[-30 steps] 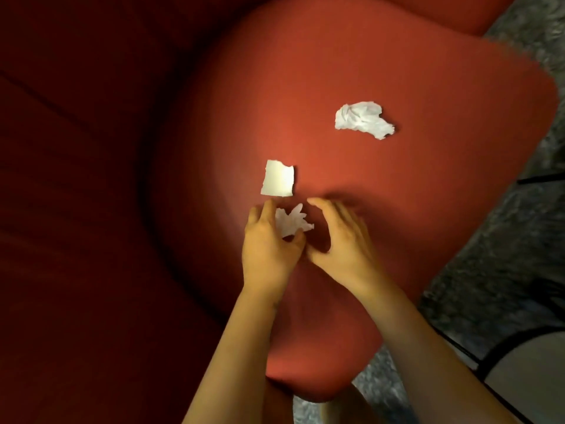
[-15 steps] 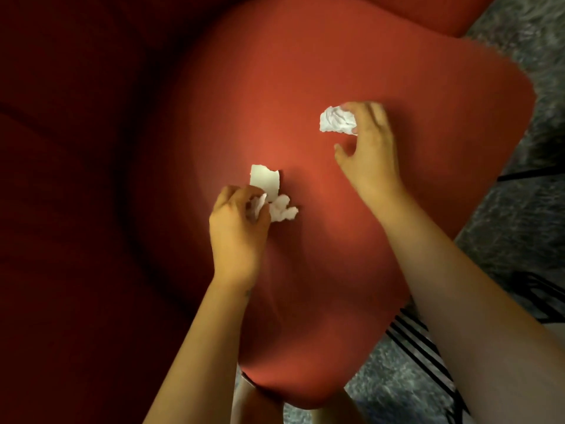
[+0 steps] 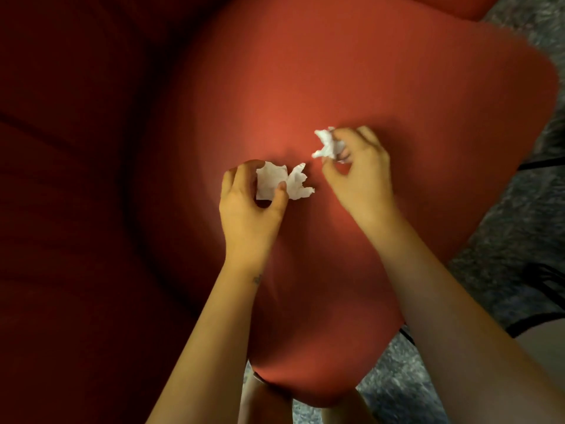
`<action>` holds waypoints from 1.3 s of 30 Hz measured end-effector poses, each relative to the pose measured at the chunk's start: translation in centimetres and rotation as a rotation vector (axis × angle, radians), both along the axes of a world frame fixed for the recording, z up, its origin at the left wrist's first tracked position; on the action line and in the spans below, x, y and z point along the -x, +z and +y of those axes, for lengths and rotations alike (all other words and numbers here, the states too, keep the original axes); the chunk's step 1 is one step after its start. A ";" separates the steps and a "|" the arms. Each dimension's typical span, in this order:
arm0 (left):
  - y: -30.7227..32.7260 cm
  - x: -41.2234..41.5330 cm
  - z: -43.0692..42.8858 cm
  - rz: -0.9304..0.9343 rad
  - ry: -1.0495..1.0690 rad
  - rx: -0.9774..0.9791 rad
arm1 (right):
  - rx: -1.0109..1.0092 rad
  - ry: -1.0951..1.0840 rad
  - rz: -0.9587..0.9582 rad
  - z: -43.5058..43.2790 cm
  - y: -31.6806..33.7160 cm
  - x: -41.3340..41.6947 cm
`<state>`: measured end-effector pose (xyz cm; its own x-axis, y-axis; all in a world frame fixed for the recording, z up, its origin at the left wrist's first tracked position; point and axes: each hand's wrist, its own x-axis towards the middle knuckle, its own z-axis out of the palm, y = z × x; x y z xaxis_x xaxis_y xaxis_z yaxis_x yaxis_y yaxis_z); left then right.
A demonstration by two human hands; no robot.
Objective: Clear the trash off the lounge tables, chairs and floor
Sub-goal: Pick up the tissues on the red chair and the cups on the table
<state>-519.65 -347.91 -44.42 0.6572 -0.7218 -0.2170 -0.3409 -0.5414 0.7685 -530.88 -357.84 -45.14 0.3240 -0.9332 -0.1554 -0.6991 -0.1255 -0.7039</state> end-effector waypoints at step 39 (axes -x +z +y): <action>16.3 23.5 4.1 0.765 -0.549 0.134 | 0.320 -0.636 -0.034 18.1 16.5 20.5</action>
<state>-543.17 -343.77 -28.13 -0.0676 -0.9376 -0.3410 0.0997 -0.3464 0.9328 -551.38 -339.77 -28.59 -0.2986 -0.9411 0.1588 -0.6840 0.0951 -0.7232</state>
